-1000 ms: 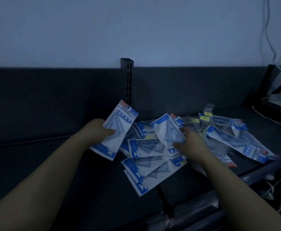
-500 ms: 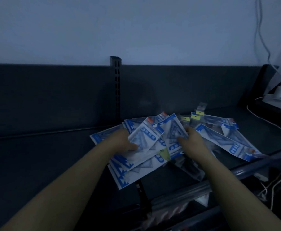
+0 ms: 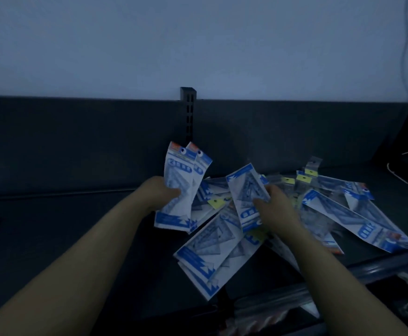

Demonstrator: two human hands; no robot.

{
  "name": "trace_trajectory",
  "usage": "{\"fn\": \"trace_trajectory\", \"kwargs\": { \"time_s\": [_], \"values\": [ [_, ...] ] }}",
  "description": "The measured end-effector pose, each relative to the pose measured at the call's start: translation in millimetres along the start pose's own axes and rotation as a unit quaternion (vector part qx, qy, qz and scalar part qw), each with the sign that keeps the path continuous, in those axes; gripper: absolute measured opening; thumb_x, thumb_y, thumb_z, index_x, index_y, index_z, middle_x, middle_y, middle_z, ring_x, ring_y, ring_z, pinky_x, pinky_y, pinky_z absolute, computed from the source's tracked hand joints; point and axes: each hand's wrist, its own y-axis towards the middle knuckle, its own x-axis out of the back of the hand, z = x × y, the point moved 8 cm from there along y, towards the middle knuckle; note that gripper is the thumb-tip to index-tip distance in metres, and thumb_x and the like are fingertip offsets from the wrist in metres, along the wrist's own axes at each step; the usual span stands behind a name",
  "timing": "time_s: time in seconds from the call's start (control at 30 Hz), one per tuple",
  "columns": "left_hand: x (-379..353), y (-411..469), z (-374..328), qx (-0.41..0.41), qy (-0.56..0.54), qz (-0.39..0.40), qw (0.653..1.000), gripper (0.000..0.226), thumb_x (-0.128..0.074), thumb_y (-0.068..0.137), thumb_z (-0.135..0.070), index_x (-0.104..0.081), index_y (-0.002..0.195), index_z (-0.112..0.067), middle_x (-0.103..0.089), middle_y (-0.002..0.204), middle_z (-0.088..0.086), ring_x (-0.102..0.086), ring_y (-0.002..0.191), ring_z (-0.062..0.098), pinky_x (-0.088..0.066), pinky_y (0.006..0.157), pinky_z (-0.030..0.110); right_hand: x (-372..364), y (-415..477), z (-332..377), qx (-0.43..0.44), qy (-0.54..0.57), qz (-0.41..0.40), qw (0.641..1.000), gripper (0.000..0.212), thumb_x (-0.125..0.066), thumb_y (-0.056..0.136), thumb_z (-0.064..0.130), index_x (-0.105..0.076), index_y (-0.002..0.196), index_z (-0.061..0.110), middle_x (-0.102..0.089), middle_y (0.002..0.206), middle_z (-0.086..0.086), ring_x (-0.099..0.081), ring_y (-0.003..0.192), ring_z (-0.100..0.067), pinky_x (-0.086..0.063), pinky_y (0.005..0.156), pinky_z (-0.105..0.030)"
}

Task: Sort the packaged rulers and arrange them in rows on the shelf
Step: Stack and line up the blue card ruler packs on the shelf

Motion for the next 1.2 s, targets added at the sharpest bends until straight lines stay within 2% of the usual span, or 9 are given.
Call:
{"fn": "trace_trajectory", "kwargs": {
  "time_s": [0.1,0.27,0.4,0.5,0.67,0.77,0.87,1.0,1.2],
  "values": [
    [-19,4,5,0.013,0.05,0.035,0.998,0.039,-0.066,0.09,-0.023,-0.06,0.122,-0.001,-0.062,0.119,0.017,-0.058,0.1,0.023,-0.048,0.085,0.031,-17,-2,-3,-0.004,-0.019,0.025,1.0,0.016,-0.05,0.095,0.013,-0.047,0.111,0.01,-0.054,0.097,-0.007,-0.056,0.077,-0.02,-0.047,0.062,-0.03],
    [-31,6,6,0.011,0.075,0.041,0.996,0.035,-0.075,0.081,-0.021,-0.064,0.108,-0.002,-0.057,0.086,0.001,-0.055,0.087,0.016,-0.047,0.061,0.022,-19,-1,-15,-0.021,-0.018,0.022,0.999,0.026,-0.05,0.095,0.014,-0.049,0.12,0.005,-0.057,0.107,-0.011,-0.055,0.086,-0.024,-0.042,0.067,-0.028],
    [-28,4,9,0.025,0.053,0.046,0.997,0.02,-0.078,0.078,-0.017,-0.06,0.085,-0.01,-0.059,0.088,0.004,-0.058,0.085,0.018,-0.051,0.068,0.026,-20,-1,-21,-0.035,-0.008,0.015,0.999,0.028,-0.049,0.096,0.018,-0.048,0.121,0.006,-0.059,0.108,-0.012,-0.057,0.085,-0.025,-0.043,0.064,-0.03],
    [-24,2,9,0.014,0.044,0.027,0.999,0.022,-0.078,0.076,-0.012,-0.056,0.076,-0.012,-0.058,0.083,0.002,-0.055,0.075,0.012,-0.048,0.062,0.022,-21,-3,-20,-0.034,-0.008,0.012,0.999,0.028,-0.048,0.097,0.018,-0.047,0.122,0.006,-0.058,0.11,-0.012,-0.058,0.088,-0.026,-0.047,0.068,-0.035],
    [-25,-2,5,0.01,-0.004,0.01,1.0,0.019,-0.077,0.077,-0.01,-0.058,0.077,-0.01,-0.059,0.082,0.003,-0.056,0.072,0.012,-0.049,0.063,0.024,-23,-7,-18,-0.025,-0.025,0.013,0.999,0.025,-0.048,0.097,0.02,-0.046,0.118,0.008,-0.056,0.104,-0.009,-0.055,0.08,-0.022,-0.046,0.066,-0.034],
    [-34,-5,1,0.029,0.001,0.028,0.999,0.032,-0.08,0.074,-0.011,-0.064,0.101,-0.003,-0.063,0.099,0.008,-0.06,0.089,0.019,-0.052,0.073,0.028,-23,-9,-16,-0.017,-0.027,0.013,0.999,0.023,-0.048,0.097,0.02,-0.046,0.117,0.008,-0.055,0.101,-0.009,-0.053,0.074,-0.017,-0.045,0.058,-0.03],
    [-42,-4,3,0.05,-0.012,0.028,0.998,0.05,-0.083,0.071,-0.012,-0.062,0.115,0.0,-0.063,0.11,0.008,-0.059,0.093,0.019,-0.047,0.073,0.026,-22,-12,-15,-0.012,-0.012,0.013,1.0,0.022,-0.047,0.098,0.018,-0.045,0.118,0.009,-0.052,0.095,-0.005,-0.051,0.069,-0.011,-0.04,0.05,-0.026],
    [-46,0,3,0.076,-0.054,0.029,0.995,0.054,-0.082,0.073,-0.013,-0.059,0.119,0.002,-0.063,0.118,0.015,-0.061,0.103,0.026,-0.051,0.078,0.031,-19,-16,-16,-0.014,0.019,0.013,1.0,0.017,-0.046,0.099,0.016,-0.044,0.115,0.011,-0.049,0.086,0.001,-0.052,0.068,-0.013,-0.042,0.05,-0.024],
    [-45,-1,-9,0.077,0.012,0.031,0.996,0.051,-0.079,0.078,-0.019,-0.059,0.118,0.005,-0.062,0.116,0.017,-0.06,0.106,0.028,-0.051,0.088,0.033,-18,-18,-18,-0.017,0.029,0.013,0.999,0.017,-0.047,0.098,0.017,-0.046,0.113,0.01,-0.048,0.082,0.008,-0.05,0.068,-0.006,-0.035,0.047,-0.019]
  ]
}}
